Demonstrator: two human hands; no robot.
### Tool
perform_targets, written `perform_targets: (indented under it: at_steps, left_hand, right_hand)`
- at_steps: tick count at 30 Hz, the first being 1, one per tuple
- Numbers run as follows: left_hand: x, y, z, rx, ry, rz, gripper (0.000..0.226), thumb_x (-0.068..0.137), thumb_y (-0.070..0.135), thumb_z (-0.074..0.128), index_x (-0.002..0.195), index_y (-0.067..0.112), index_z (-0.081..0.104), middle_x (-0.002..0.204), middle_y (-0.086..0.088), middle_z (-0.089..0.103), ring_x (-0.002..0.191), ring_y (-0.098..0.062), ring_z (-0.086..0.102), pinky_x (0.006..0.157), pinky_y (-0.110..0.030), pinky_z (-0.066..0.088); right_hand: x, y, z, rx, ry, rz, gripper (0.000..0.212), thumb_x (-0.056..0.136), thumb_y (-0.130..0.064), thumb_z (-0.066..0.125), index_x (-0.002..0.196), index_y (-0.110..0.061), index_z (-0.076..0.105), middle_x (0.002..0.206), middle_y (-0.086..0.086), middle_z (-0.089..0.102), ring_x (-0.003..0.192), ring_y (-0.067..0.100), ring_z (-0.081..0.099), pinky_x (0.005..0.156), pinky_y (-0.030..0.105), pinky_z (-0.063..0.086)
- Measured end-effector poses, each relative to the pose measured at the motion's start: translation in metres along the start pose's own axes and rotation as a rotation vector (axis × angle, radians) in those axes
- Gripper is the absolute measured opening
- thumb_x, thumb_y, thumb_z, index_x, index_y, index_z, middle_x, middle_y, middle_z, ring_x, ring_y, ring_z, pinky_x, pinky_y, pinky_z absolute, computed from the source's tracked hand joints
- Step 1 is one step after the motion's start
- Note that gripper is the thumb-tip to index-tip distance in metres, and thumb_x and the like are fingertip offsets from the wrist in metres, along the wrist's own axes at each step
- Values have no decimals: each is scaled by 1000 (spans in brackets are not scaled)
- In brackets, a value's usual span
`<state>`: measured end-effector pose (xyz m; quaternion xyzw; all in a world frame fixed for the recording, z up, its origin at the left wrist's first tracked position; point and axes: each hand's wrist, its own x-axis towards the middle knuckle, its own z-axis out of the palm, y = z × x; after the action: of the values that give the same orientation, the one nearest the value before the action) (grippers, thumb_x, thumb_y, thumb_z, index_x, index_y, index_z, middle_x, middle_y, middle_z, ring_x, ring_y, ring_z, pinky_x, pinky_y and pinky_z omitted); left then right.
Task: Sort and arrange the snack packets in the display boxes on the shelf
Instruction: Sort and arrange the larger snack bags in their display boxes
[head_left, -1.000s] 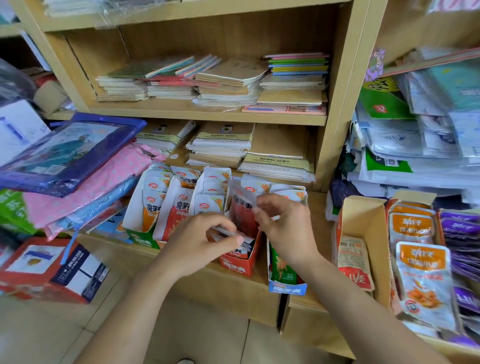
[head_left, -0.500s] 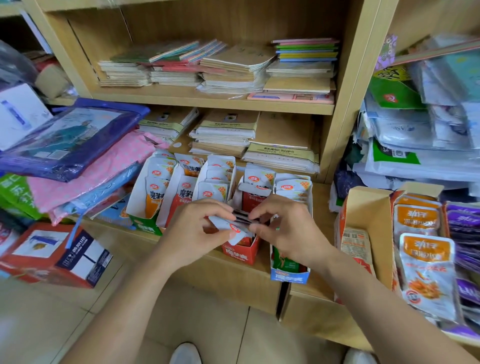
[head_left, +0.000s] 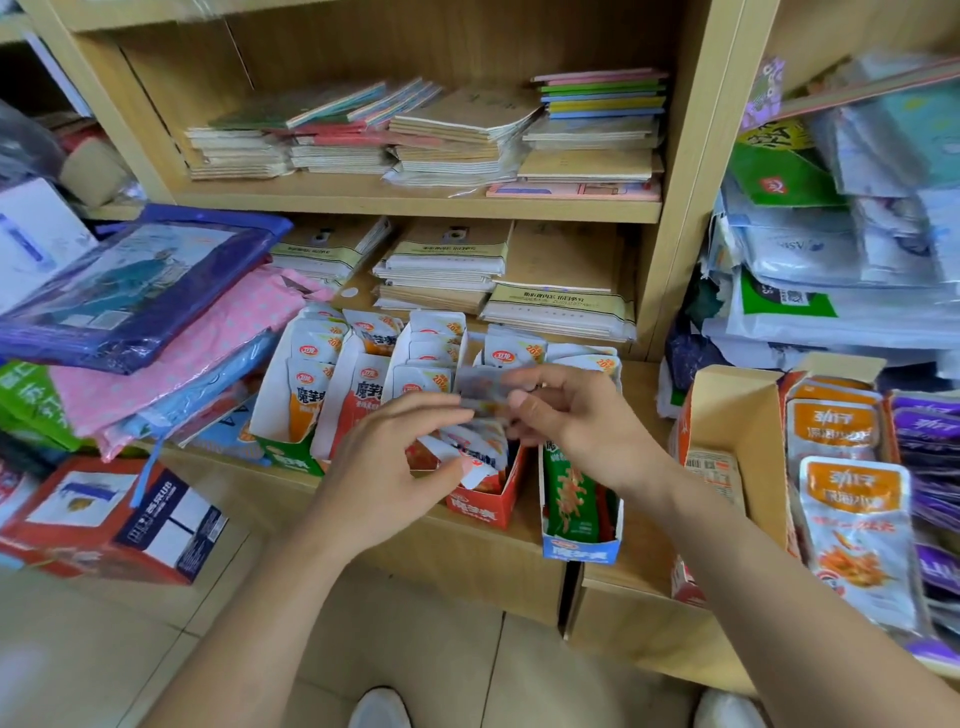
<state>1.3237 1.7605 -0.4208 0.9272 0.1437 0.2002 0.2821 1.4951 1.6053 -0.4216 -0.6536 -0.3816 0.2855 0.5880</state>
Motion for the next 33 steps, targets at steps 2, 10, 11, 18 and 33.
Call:
perform_targets:
  at_steps: [2, 10, 11, 18, 33]
  left_hand:
    - [-1, -1, 0, -27, -39, -37, 24, 83, 40, 74, 106, 44, 73, 139, 32, 52, 130, 11, 45, 110, -43, 44]
    - [0, 4, 2, 29, -25, -11, 21, 82, 40, 70, 102, 44, 65, 130, 28, 57, 125, 6, 51, 105, -42, 46]
    - [0, 5, 3, 55, -33, -22, 30, 83, 44, 67, 112, 44, 63, 137, 30, 52, 130, 6, 47, 107, -41, 44]
    - [7, 9, 15, 124, -182, -46, 57, 97, 35, 55, 151, 41, 37, 152, 29, 34, 140, 6, 27, 112, -27, 28]
    - [7, 13, 12, 41, -79, -35, 21, 80, 31, 56, 97, 34, 68, 100, 27, 63, 101, 4, 58, 83, -28, 49]
  right_hand:
    - [4, 4, -5, -49, 90, -31, 31, 100, -16, 59, 131, -17, 61, 120, -2, 70, 112, 9, 65, 93, 23, 52]
    - [-3, 5, -10, -369, 69, -127, 44, 93, -6, 66, 133, -20, 58, 134, -6, 53, 117, 4, 59, 90, 19, 54]
    - [-4, 5, -9, -385, 68, -142, 44, 93, -4, 65, 134, -19, 58, 134, -4, 52, 112, 4, 62, 89, 20, 55]
    - [-9, 0, -13, -89, 9, -38, 49, 94, 2, 61, 137, -21, 53, 117, -3, 68, 85, 19, 75, 74, 26, 58]
    - [-20, 14, -51, -921, 237, -93, 7, 78, -16, 80, 84, -16, 76, 81, -5, 61, 77, 16, 58, 66, 28, 47]
